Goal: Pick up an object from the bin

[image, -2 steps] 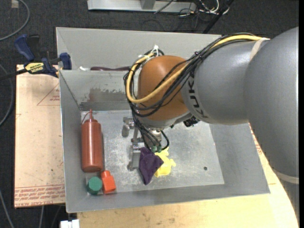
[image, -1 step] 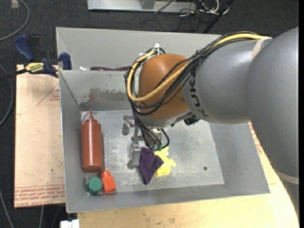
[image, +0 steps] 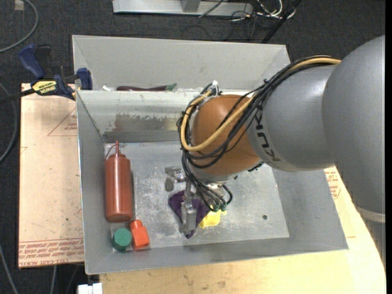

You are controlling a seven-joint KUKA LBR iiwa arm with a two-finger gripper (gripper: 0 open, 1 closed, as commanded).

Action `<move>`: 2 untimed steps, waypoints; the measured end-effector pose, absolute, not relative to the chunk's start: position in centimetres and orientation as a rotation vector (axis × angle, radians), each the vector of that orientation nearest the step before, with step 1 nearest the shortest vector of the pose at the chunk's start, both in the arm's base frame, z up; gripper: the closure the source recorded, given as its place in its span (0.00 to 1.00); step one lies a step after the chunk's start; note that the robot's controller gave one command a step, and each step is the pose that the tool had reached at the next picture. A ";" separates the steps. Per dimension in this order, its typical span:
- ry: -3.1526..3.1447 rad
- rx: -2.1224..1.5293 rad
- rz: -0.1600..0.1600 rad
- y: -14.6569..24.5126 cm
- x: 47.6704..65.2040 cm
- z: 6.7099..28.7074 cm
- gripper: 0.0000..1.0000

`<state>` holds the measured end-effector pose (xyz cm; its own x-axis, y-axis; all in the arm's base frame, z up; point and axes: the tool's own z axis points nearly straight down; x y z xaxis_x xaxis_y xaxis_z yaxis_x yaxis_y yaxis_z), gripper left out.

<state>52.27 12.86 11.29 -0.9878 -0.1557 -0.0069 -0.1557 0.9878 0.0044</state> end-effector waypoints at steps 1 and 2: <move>3.103 -0.534 0.003 9.6 50.1 9.7 0.00; 3.125 -0.255 0.008 9.4 51.6 10.9 0.00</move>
Offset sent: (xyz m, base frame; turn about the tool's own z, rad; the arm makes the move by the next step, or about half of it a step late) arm 0.0034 -0.0328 -0.0033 0.0903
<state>51.61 9.43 10.88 -0.9867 -0.1623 -0.0065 -0.1623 0.9867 0.0047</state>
